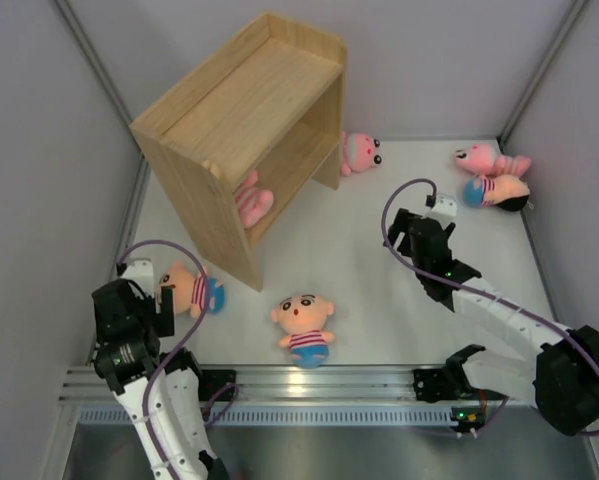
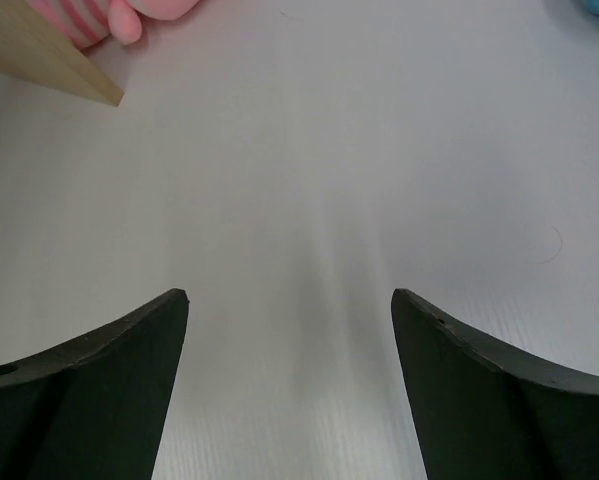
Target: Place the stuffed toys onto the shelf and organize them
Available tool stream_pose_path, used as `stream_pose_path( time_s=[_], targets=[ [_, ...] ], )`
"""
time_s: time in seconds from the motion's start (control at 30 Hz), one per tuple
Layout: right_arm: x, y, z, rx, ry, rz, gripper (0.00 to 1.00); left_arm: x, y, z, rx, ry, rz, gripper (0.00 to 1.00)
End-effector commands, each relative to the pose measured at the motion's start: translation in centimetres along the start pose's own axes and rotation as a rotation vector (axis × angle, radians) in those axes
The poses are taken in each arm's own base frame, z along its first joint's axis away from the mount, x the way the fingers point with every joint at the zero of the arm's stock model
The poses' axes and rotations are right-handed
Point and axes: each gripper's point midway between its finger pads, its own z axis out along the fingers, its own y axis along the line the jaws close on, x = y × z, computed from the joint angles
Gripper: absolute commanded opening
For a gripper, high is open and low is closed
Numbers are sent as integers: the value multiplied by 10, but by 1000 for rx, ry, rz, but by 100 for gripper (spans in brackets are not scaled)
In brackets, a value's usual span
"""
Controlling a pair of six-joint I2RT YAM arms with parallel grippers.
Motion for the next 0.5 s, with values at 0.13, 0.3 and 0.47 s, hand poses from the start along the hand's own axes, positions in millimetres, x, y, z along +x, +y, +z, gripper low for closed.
stream_pose_path(
  time_s=[0.13, 0.3, 0.47],
  targets=[
    [-32, 56, 4, -239, 28, 37, 84, -25, -3, -20, 38, -105, -34, 99],
    [-35, 75, 27, -312, 144, 79, 84, -45, -21, -32, 164, -196, 3, 98],
    [-96, 72, 63, -286, -5, 181, 84, -58, -34, -43, 245, -271, 40, 99]
  ],
)
